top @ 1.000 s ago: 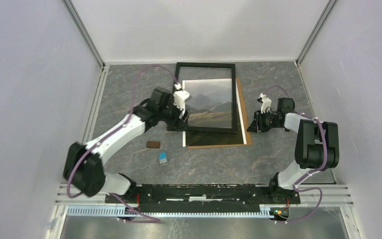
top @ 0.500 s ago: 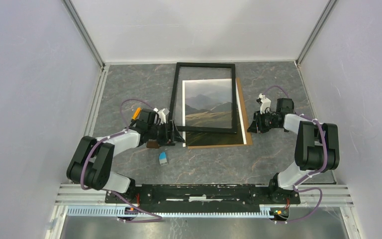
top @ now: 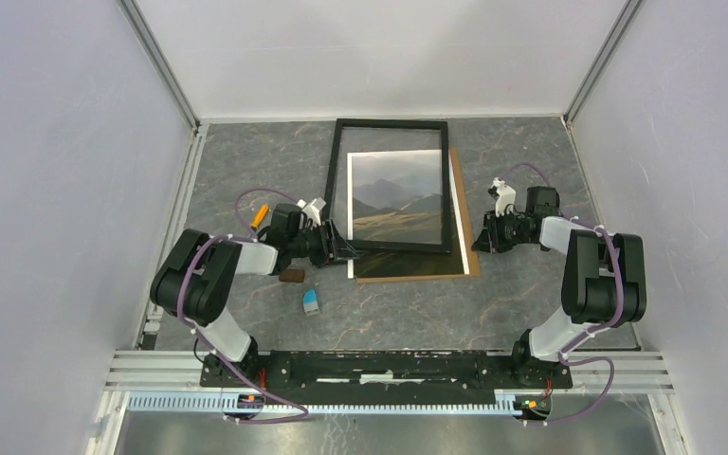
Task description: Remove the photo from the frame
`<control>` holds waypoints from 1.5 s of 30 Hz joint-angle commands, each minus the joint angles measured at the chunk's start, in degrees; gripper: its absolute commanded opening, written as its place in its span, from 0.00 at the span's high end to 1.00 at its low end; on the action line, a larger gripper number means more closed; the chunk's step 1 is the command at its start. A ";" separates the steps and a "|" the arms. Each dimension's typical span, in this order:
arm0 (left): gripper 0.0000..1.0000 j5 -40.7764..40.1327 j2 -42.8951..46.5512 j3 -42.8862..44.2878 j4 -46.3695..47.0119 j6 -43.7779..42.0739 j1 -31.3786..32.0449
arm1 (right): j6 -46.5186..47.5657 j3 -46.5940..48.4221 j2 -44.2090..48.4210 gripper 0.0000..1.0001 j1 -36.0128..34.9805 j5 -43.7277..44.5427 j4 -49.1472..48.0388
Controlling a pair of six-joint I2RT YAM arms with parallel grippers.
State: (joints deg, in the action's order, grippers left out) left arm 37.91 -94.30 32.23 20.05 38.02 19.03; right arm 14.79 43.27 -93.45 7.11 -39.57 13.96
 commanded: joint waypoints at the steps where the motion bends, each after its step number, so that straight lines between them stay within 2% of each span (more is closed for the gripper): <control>1: 0.42 2.46 -2.90 -1.50 7.17 4.97 -0.04 | 0.88 -1.96 -3.38 0.75 -1.53 6.70 1.98; 11: 0.45 7.67 3.48 -4.30 13.10 10.80 -0.04 | 0.94 -2.13 -3.30 0.76 -2.36 6.61 2.35; 15: 0.51 7.48 2.94 -3.31 13.75 11.61 0.30 | 0.95 -2.13 -3.32 0.76 -2.63 6.52 2.37; 20: 0.51 5.25 0.22 -1.00 10.60 10.80 1.15 | 1.10 -1.96 -2.85 0.76 -2.72 5.25 2.23; 23: 0.51 4.83 -2.08 1.15 7.33 10.40 1.54 | 2.57 -1.82 -1.12 0.70 -2.71 3.44 2.54; 28: 0.51 4.97 -4.15 2.57 3.50 10.27 1.49 | 6.16 -2.31 7.45 0.58 -2.72 3.91 1.37; 33: 0.39 4.81 -2.76 3.08 -4.31 7.71 1.54 | 12.60 -0.92 13.90 0.49 -3.09 3.83 3.68; 36: 0.39 3.72 -1.85 2.41 -5.73 7.25 1.54 | 16.15 0.68 15.15 0.48 -4.44 3.50 6.48; 39: 0.48 3.81 -2.63 2.76 -4.89 8.00 1.50 | 19.15 1.51 16.65 0.48 -6.77 4.23 7.48; 42: 0.64 5.77 -3.25 3.74 -3.71 9.60 1.50 | 22.12 1.90 19.08 0.45 -11.30 7.08 7.57; 45: 0.79 7.14 -2.51 3.96 -3.29 11.08 1.48 | 25.55 2.44 21.74 0.38 -14.92 10.03 7.49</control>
State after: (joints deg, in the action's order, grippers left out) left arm 43.22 -97.25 34.35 16.23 47.37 20.38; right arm 33.63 42.92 -75.88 -4.14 -33.26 21.10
